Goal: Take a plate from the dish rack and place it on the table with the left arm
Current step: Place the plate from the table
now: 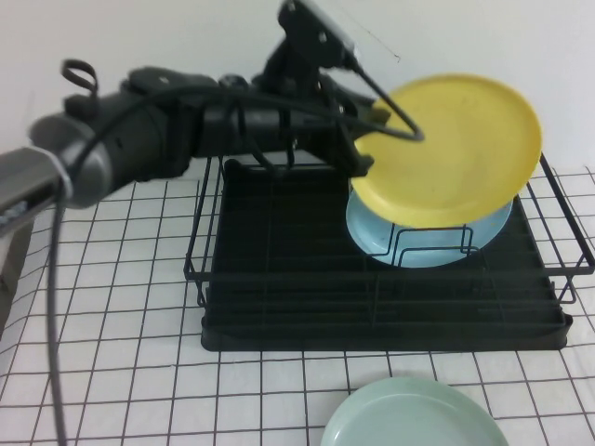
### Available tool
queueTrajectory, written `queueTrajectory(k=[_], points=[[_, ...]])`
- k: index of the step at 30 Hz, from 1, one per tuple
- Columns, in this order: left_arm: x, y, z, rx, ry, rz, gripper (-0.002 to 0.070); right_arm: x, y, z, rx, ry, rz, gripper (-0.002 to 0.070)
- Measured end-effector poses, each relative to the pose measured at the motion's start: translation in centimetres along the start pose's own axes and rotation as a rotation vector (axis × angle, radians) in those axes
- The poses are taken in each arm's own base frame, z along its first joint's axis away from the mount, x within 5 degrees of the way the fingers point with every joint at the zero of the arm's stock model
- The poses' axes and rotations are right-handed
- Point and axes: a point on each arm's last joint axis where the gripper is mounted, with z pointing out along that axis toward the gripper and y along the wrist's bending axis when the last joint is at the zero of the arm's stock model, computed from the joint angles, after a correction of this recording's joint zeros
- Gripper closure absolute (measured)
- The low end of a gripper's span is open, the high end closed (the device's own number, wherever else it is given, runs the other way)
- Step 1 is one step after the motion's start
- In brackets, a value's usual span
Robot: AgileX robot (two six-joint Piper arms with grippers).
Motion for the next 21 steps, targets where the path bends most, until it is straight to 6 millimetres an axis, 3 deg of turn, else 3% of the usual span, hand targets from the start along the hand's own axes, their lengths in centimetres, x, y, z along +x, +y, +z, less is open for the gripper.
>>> queueTrajectory(k=[6,12,16,21], points=[[-3.8,-1.2,-3.4,0.012,-0.040,-0.022,0.0631,0.0,0.0,0.0,0.000,0.000,0.000,0.0678],[-5.9,-3.2,-7.7,0.048,0.093,-0.138,0.0633,0.0,0.0,0.0,0.000,0.000,0.000,0.0678],[-5.4,-4.9,-9.5,0.144,0.275,-0.263,0.0633,0.0,0.0,0.0,0.000,0.000,0.000,0.0678],[-3.4,-6.6,-10.1,0.233,0.513,-0.362,0.0633,0.0,0.0,0.0,0.000,0.000,0.000,0.0678]])
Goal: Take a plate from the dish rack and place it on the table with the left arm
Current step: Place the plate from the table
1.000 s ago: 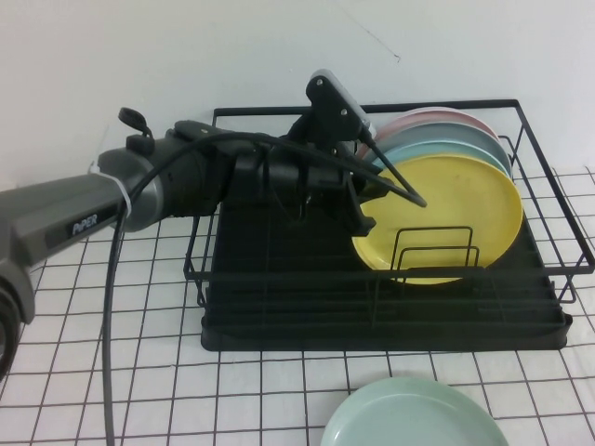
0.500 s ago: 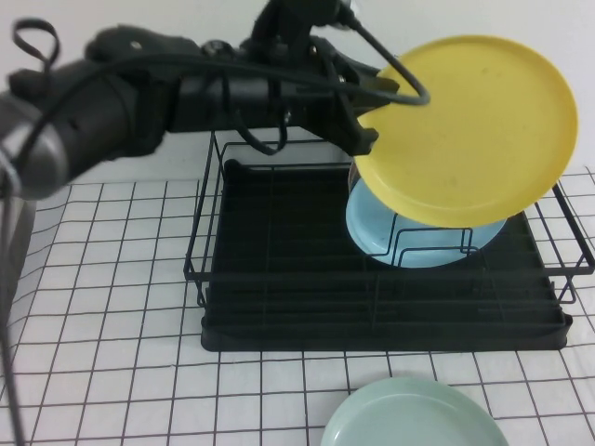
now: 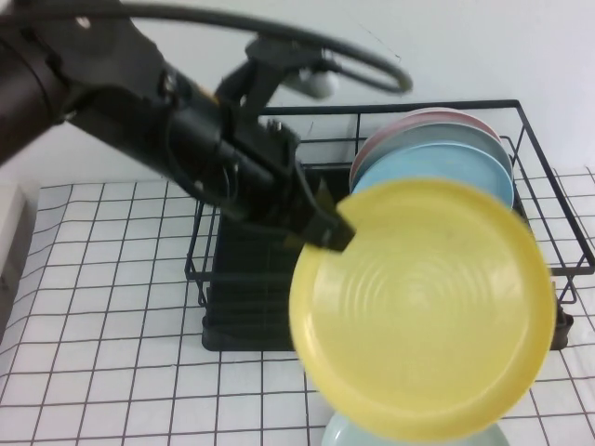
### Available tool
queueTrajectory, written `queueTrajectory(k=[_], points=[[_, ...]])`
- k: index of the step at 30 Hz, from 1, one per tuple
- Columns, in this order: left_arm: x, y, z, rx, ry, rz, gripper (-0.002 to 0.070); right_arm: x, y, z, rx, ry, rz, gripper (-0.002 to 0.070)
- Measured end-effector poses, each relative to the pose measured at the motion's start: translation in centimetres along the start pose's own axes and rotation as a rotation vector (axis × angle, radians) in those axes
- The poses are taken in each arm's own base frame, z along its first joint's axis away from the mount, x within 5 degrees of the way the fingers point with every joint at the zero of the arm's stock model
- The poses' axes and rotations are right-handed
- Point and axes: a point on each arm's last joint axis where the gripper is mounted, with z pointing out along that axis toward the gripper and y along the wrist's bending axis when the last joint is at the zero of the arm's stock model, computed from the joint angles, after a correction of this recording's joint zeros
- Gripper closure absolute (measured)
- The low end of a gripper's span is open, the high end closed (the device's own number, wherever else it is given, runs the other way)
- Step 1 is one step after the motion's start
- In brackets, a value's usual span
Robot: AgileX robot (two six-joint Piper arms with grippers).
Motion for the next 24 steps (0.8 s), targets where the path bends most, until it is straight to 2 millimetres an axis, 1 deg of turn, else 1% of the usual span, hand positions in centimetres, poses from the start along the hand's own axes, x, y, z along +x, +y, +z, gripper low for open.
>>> queueTrajectory(k=[3,5,9,11,14,17,20,24], points=[[1.5,-0.1,1.6,-0.025,0.094,-0.039,0.0633,0.0,0.0,0.0,0.000,0.000,0.000,0.0678],[2.7,-0.5,3.3,-0.021,0.149,-0.051,0.0634,0.0,0.0,0.0,0.000,0.000,0.000,0.0678],[4.7,-1.1,7.1,-0.025,0.193,-0.072,0.0634,0.0,0.0,0.0,0.000,0.000,0.000,0.0678],[5.5,-0.9,8.8,-0.036,0.203,-0.085,0.0634,0.0,0.0,0.0,0.000,0.000,0.000,0.0678],[6.0,0.2,10.8,-0.056,0.214,-0.117,0.0634,0.0,0.0,0.0,0.000,0.000,0.000,0.0678],[6.4,1.2,12.4,-0.069,0.228,-0.148,0.0634,0.0,0.0,0.0,0.000,0.000,0.000,0.0678],[6.9,1.8,13.7,-0.062,0.254,-0.179,0.0634,0.0,0.0,0.0,0.000,0.000,0.000,0.0678],[7.3,2.2,14.6,-0.056,0.272,-0.205,0.0634,0.0,0.0,0.0,0.000,0.000,0.000,0.0678]])
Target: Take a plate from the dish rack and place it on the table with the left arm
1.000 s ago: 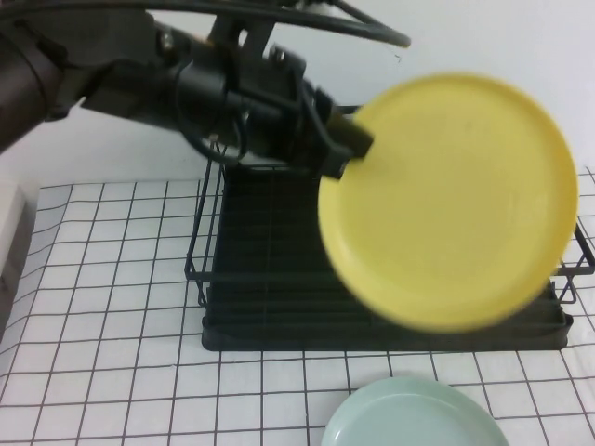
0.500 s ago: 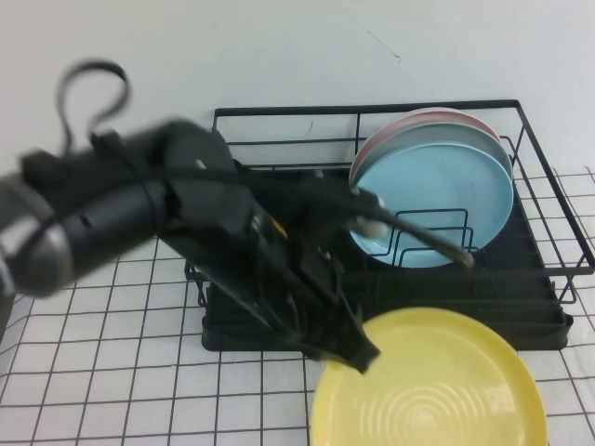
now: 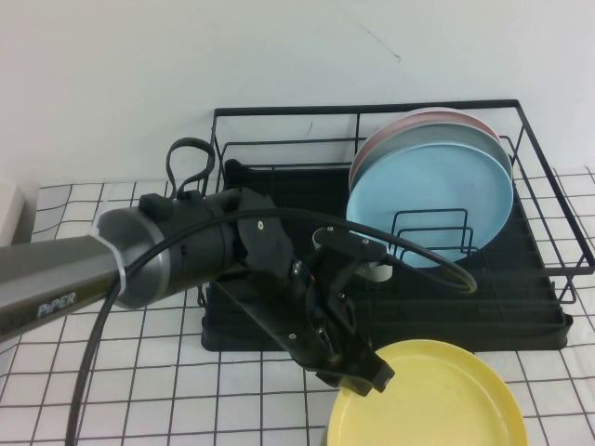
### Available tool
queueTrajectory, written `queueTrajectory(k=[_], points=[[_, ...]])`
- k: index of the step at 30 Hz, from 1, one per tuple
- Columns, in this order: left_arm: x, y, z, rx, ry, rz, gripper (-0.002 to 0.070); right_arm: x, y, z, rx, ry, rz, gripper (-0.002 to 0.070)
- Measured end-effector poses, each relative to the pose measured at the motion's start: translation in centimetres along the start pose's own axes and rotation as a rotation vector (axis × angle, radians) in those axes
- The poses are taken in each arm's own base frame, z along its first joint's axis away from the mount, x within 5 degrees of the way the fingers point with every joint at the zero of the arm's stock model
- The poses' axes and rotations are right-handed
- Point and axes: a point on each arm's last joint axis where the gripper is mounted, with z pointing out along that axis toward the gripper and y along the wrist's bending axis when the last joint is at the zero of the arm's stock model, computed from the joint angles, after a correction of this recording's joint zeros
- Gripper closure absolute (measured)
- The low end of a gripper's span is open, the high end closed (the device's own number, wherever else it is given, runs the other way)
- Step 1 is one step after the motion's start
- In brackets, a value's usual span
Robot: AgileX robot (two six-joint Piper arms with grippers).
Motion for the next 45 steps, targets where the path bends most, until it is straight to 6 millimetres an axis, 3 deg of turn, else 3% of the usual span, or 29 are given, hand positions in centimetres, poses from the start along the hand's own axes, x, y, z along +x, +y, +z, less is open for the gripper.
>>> queueTrajectory(k=[10,12,19,25,28,32,34,39,45], points=[[0.1,0.2,0.5,-0.001,0.016,-0.006,0.0618,0.0,0.0,0.0,0.000,0.000,0.000,0.0678],[0.2,0.3,0.5,-0.010,0.022,0.004,0.0575,0.0,0.0,0.0,0.000,0.000,0.000,0.0678],[0.3,0.4,0.5,-0.022,0.035,0.019,0.0272,0.0,0.0,0.0,0.000,0.000,0.000,0.0678],[-0.4,-0.1,-0.6,0.003,0.090,-0.005,0.0221,0.0,0.0,0.0,0.000,0.000,0.000,0.0678],[-1.4,-0.9,-2.1,0.022,0.135,0.007,0.0299,0.0,0.0,0.0,0.000,0.000,0.000,0.0678],[-2.3,-1.9,-4.1,0.032,0.130,0.054,0.0568,0.0,0.0,0.0,0.000,0.000,0.000,0.0678],[-2.4,-2.2,-5.0,0.020,0.105,0.071,0.0626,0.0,0.0,0.0,0.000,0.000,0.000,0.0678],[-2.0,-3.6,-8.7,-0.027,-0.024,0.119,0.0669,0.0,0.0,0.0,0.000,0.000,0.000,0.0678],[1.1,-5.4,-13.4,-0.082,-0.301,0.156,0.0673,0.0,0.0,0.0,0.000,0.000,0.000,0.0678]])
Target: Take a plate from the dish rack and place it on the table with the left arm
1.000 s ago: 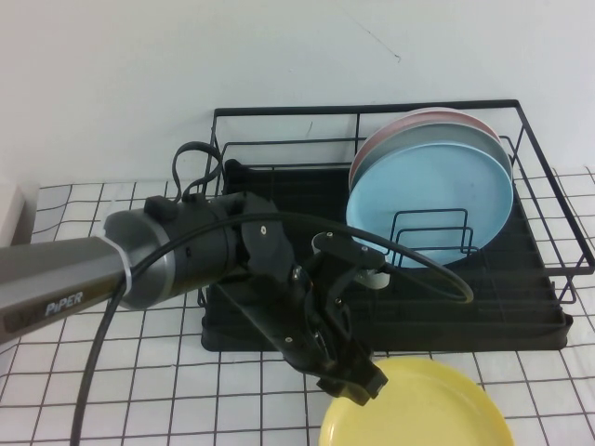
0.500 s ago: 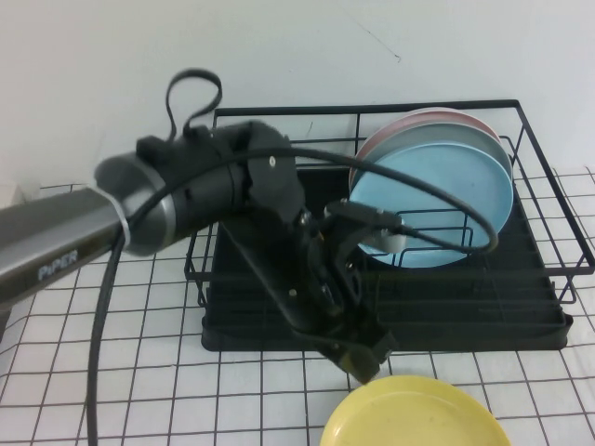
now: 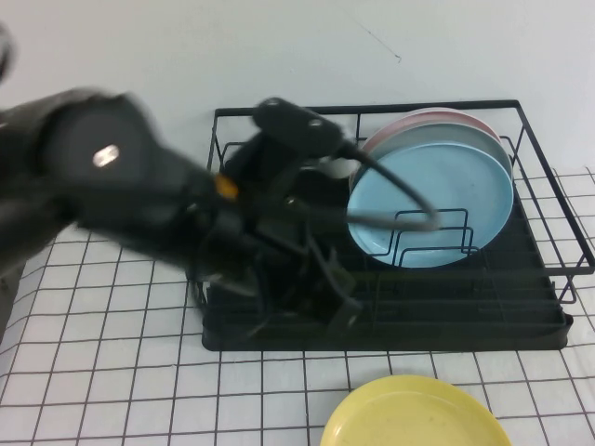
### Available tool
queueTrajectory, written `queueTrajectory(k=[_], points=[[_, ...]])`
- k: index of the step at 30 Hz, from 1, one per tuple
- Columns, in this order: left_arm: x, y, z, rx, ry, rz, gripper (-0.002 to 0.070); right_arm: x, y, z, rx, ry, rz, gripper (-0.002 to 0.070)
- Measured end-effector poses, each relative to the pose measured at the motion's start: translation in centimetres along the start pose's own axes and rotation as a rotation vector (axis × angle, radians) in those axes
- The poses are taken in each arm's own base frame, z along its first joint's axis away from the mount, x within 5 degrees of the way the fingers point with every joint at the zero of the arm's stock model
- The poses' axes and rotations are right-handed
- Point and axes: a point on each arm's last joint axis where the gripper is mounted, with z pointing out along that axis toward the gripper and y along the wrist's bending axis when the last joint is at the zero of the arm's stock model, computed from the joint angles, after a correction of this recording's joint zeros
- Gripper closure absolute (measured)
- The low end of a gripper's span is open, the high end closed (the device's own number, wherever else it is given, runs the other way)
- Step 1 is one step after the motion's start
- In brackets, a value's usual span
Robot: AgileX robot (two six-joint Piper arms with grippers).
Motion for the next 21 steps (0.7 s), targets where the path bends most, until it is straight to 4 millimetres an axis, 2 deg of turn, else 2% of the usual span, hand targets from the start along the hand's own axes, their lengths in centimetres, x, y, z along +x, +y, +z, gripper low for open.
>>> queueTrajectory(k=[5,11,17,21], points=[[3.8,-1.0,-3.3,-0.044,-0.152,0.002,0.0673,0.0,0.0,0.0,0.000,0.000,0.000,0.0678],[7.7,-1.8,-5.1,-0.058,-0.183,0.031,0.0673,0.0,0.0,0.0,0.000,0.000,0.000,0.0678],[8.8,-1.9,-5.7,-0.080,-0.183,0.106,0.0673,0.0,0.0,0.0,0.000,0.000,0.000,0.0678],[8.8,-1.5,-5.7,-0.143,-0.300,0.185,0.0675,0.0,0.0,0.0,0.000,0.000,0.000,0.0678]])
